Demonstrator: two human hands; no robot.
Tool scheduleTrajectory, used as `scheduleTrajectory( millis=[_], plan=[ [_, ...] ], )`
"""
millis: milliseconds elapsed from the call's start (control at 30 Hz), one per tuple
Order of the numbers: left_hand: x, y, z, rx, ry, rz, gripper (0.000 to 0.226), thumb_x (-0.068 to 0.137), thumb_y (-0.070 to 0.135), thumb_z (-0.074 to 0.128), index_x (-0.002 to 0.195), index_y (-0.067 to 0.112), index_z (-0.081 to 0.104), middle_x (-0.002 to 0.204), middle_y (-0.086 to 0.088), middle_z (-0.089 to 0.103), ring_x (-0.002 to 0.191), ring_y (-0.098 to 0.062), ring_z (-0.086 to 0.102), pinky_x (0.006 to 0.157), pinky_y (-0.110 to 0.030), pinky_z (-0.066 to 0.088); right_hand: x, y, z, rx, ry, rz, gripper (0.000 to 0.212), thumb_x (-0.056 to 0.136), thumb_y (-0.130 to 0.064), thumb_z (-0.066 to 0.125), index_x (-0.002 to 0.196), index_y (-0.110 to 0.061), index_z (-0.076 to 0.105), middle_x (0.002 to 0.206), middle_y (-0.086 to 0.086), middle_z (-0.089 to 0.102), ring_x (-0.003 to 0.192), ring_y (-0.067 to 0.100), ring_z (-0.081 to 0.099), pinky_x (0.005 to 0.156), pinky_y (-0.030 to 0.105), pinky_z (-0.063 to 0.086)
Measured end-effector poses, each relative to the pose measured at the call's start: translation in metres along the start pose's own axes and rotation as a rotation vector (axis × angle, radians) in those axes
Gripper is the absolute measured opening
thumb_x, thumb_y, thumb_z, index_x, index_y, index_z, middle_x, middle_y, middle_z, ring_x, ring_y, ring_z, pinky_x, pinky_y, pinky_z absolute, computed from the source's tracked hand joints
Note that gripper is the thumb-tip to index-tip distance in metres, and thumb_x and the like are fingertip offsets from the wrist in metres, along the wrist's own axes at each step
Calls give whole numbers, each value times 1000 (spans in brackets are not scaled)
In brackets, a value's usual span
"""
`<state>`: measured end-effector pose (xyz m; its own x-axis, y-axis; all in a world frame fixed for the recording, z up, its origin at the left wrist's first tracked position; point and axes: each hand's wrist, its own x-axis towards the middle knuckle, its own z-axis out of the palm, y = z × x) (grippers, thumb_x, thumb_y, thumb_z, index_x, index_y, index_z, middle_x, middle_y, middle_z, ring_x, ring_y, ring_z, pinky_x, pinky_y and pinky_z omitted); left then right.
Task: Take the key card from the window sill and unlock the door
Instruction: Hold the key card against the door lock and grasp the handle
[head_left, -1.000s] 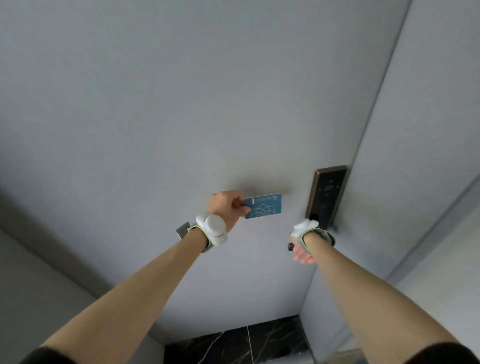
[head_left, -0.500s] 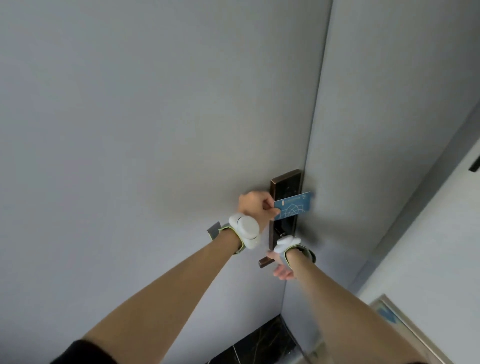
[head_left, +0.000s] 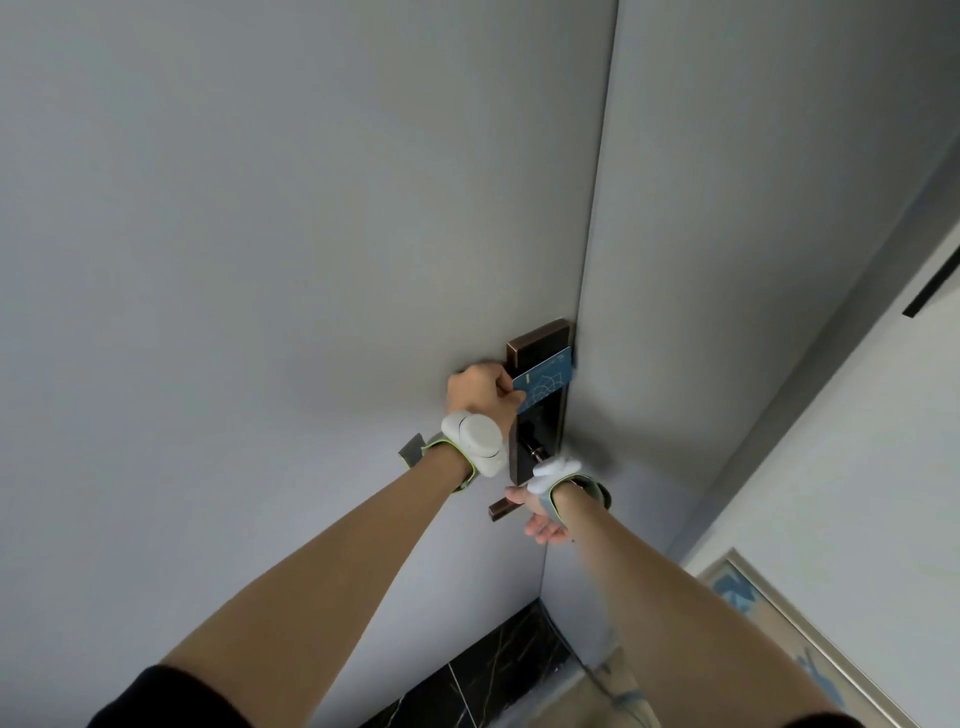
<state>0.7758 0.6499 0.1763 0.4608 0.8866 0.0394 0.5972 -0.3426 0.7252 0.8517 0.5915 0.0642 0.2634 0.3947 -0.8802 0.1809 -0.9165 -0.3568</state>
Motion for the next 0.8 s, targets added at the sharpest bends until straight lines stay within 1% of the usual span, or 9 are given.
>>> scheduleTrajectory(
  millis=[100, 167, 233, 300, 367, 400, 467, 567, 800],
  plan=[
    [2, -2, 2, 24, 17, 15, 17, 78, 10, 65, 64, 14, 55, 76, -12, 70, 77, -29, 65, 72, -33, 55, 9, 0, 0, -12, -64, 16, 43, 84, -70, 41, 91, -31, 57, 90, -17, 62, 75, -1, 52, 86, 18, 39],
    [2, -2, 4, 18, 20, 19, 16, 77, 10, 65, 65, 13, 56, 75, -11, 68, 77, -30, 64, 73, -34, 55, 10, 1, -1, -15, -41, 30, 46, 86, -68, 42, 94, -25, 58, 74, -11, 52, 60, 6, 43, 75, 19, 38],
    [3, -2, 6, 11, 32, 16, 15, 77, 11, 65, 66, 13, 56, 77, -14, 70, 76, -30, 63, 72, -33, 54, 12, 3, -2, 19, -68, -5, 55, 88, -64, 41, 133, -33, 47, 100, -21, 62, 60, 6, 41, 80, 13, 42],
    [4, -3, 8, 12, 41, 7, 14, 78, 12, 65, 67, 13, 56, 77, -13, 69, 74, -29, 61, 70, -31, 53, 10, 2, -3, 53, -157, 24, 63, 89, -64, 39, 144, -34, 33, 141, -21, 46, 85, -13, 49, 94, 9, 37],
    [4, -4, 10, 8, 40, -2, 14, 78, 12, 65, 67, 13, 56, 74, -10, 65, 72, -27, 59, 69, -30, 52, 10, 2, -3, 130, -197, 40, 43, 89, -62, 43, 126, -41, 48, 128, -29, 51, 123, -10, 46, 85, 9, 40],
    [5, -4, 11, 6, 43, -7, 14, 78, 13, 65, 67, 13, 56, 73, -9, 64, 72, -27, 59, 69, -30, 51, 9, 3, -3, 167, -192, 37, 31, 89, -60, 47, 104, -36, 56, 104, -26, 59, 119, -6, 52, 77, 13, 42],
    [4, -4, 12, 6, 50, -11, 14, 79, 13, 65, 68, 13, 55, 74, -11, 65, 71, -27, 58, 68, -30, 50, 14, 6, 2, 206, -140, -16, 39, 87, -57, 53, 98, -20, 55, 82, -5, 63, 85, 6, 63, 69, 21, 46],
    [3, -5, 14, 4, 43, -10, 14, 80, 13, 63, 70, 13, 54, 75, -12, 64, 69, -27, 55, 65, -27, 45, 15, 8, 14, 249, -190, -66, 42, 88, -55, 54, 106, -17, 54, 86, 1, 67, 75, 17, 63, 65, 26, 50],
    [4, -8, 12, 57, 30, 32, 16, 80, 13, 59, 68, 14, 48, 80, -16, 66, 75, -33, 58, 63, -30, 45, 24, 13, 22, 389, -217, -110, 34, 89, -48, 58, 96, -14, 57, 88, -4, 66, 74, 12, 58, 66, 24, 48]
  ],
)
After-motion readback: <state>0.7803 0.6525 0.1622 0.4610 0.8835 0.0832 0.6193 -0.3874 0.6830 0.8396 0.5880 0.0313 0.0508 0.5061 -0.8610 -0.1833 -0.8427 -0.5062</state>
